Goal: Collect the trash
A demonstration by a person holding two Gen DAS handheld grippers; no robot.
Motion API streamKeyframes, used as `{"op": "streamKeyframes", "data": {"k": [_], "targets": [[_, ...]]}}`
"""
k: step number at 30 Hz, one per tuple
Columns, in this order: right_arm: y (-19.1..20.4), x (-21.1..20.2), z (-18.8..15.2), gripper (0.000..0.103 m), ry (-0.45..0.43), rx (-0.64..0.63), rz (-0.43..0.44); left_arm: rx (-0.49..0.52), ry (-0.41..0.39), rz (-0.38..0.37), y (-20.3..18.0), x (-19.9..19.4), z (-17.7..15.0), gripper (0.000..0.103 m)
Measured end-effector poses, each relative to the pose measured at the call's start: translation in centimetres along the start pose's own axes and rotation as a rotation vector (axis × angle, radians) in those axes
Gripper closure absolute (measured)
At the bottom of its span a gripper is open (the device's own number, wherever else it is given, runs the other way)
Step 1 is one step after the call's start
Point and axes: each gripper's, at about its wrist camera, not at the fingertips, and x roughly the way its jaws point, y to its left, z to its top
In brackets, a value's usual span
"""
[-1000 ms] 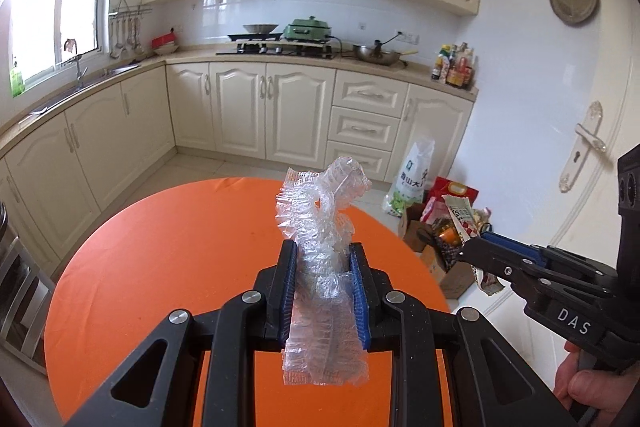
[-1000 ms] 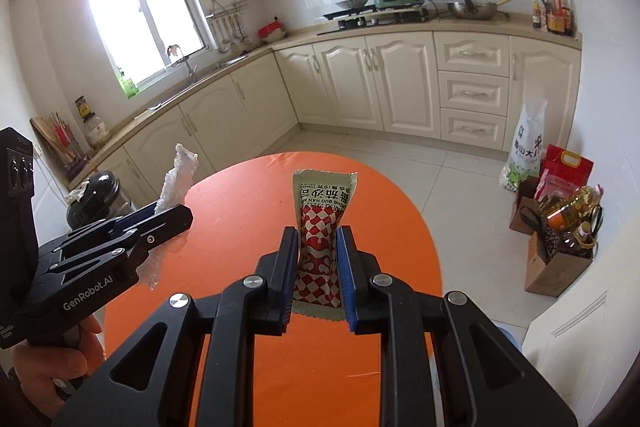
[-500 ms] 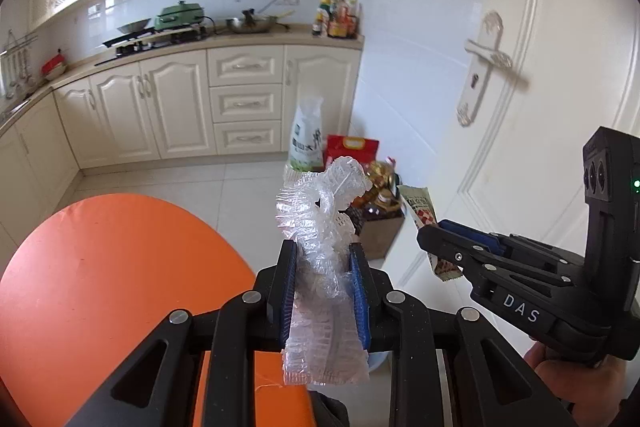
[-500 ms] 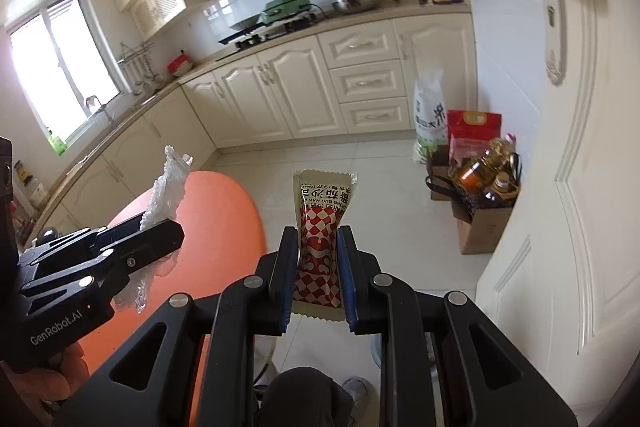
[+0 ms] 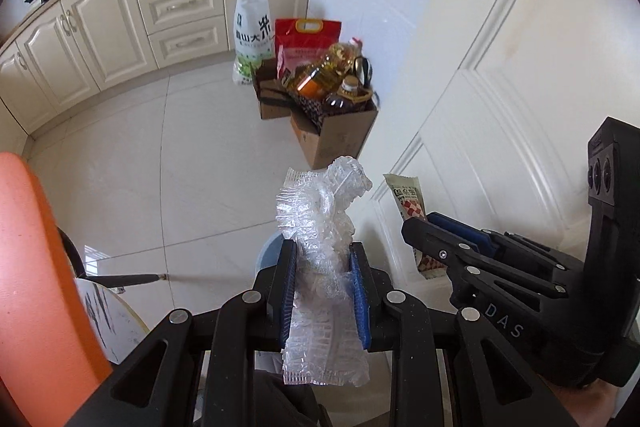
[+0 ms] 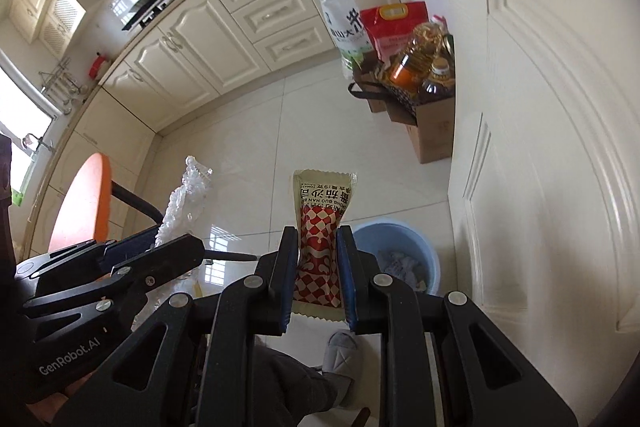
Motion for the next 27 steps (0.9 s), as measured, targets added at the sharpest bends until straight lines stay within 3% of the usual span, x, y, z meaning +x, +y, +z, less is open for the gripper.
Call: {"op": "streamKeyframes", "data": {"k": [5,9,10,12,13,14,15,21,24,27], "targets": [[-2.4,4.1,-0.1,0.080,0.070,0.040,-0.013,-0.019,0.087,0.002,-2.0,7.2,6.8,0.080],[-4.0,6.5,-0.1,0.079,0.113,0.063,-0.013,-0.017,0.141,0.001,-2.1,10.3,8.7,0.077],[-4.2,6.9,-0.1,0.078,0.122,0.066,-0.015,-0.019,0.158,0.001,-1.9,10.9,8.9,0.072],[-4.5,7.4,-0.1,0.075,0.128,0.075,-0.027,-0.013,0.171,0.034,-1.7,11.7,9.1,0.053],[-4.6,7.5,-0.1,0.071,0.129,0.084,-0.029,-0.013,0.164,0.049,-1.8,11.9,9.3,0.036],[-4.9,7.6,0.0,0.061,0.127,0.095,-0.029,-0.013,0.155,0.054,-1.9,12.1,9.6,0.023],[-5.0,7.5,-0.1,0.050,0.123,0.104,-0.030,-0.015,0.151,0.060,-1.9,12.5,9.8,0.020],[-4.8,6.3,-0.2,0.014,0.088,0.119,-0.063,-0.041,0.121,0.077,-2.1,12.0,9.5,0.014],[-4.2,4.9,-0.2,0.001,0.062,0.129,-0.080,-0.045,0.076,0.093,-2.5,9.6,8.7,0.013],[-3.4,3.2,-0.1,0.000,0.032,0.139,-0.088,-0.034,0.011,0.107,-3.2,6.5,7.6,0.009]]}}
